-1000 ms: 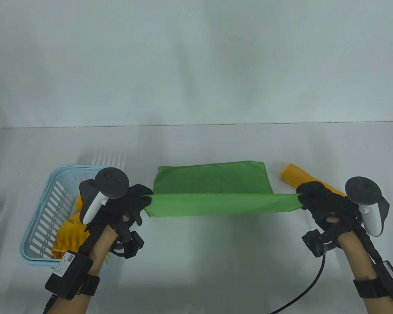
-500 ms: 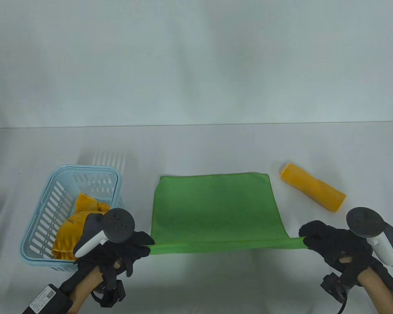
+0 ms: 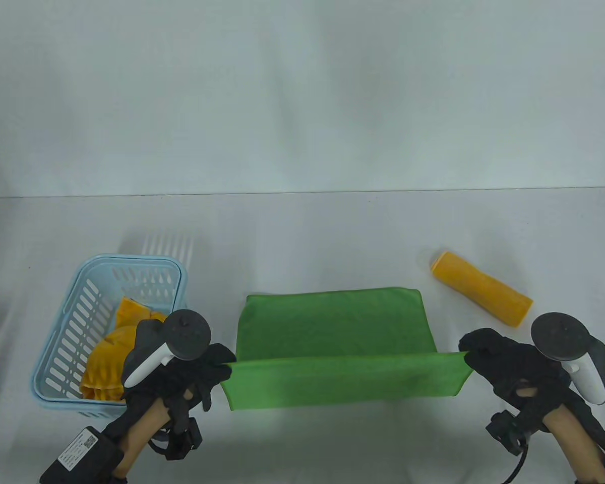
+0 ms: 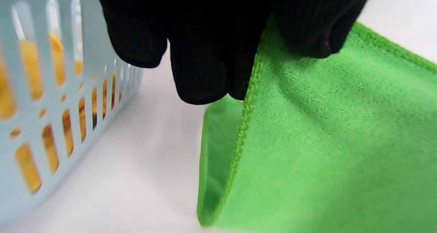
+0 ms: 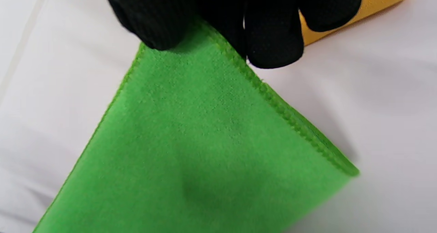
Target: Roll square towel into towel roll
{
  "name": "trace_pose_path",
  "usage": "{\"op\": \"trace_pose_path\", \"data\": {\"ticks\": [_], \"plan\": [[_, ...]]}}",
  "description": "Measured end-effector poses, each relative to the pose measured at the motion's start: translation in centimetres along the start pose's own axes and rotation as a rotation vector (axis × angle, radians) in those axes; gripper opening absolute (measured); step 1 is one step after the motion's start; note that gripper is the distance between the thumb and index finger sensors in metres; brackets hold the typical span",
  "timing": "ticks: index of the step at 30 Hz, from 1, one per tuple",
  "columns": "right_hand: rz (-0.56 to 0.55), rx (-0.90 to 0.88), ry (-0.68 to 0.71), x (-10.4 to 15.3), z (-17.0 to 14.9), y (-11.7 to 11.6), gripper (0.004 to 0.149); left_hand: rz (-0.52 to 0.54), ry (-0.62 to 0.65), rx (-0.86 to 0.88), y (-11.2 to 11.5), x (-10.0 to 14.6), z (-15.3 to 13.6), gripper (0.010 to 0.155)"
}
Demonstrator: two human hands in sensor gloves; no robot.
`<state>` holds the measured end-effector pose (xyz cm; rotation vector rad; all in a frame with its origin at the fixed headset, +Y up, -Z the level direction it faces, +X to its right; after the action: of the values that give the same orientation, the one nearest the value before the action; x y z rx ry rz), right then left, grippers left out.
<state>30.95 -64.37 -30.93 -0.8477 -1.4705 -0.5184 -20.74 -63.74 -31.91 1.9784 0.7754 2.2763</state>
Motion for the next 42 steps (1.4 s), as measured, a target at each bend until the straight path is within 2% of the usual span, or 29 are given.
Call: {"op": "trace_pose_path", "data": {"ticks": [15, 21, 26, 32, 38, 42], "plan": [[-0.162, 0.026, -0.154, -9.4, 0.4, -0.8, 0.038, 0.169, -0.297, -0.141, -1.1, -8.1, 1.5, 0.042], [-0.238, 0.094, -0.235, -13.2, 0.2, -2.0, 0.039, 0.239, -0.395, -0.238, -0.3, -11.5, 1.7, 0.042], [-0.294, 0.171, -0.325, -16.0, -0.6, -3.7, 0.039, 0.290, -0.465, -0.289, 1.5, -14.6, 1.4, 0.042], [-0.307, 0.301, -0.409, -17.8, -2.0, -5.8, 0.039, 0.277, -0.508, -0.330, 3.6, -17.3, 0.5, 0.041], [-0.317, 0.368, -0.442, -18.6, -2.7, -7.0, 0.040, 0.251, -0.527, -0.290, 4.8, -18.7, -0.3, 0.042], [-0.345, 0.418, -0.442, -18.5, -2.4, -6.8, 0.053, 0.242, -0.544, -0.244, 4.9, -18.7, -0.9, 0.055]]}}
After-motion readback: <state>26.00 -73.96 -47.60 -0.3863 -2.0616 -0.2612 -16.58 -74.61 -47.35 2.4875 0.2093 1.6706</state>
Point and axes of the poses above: the tracker on the back of each hand, its own z axis roughly to the thumb side, its own x axis roughly from the fingertips to the wrist, y = z × x, the point moved 2 cm from there along -x, roughly from the wrist to the fingertips, and after that the axes turned 2 degrees about y, right-handed, at the moved point
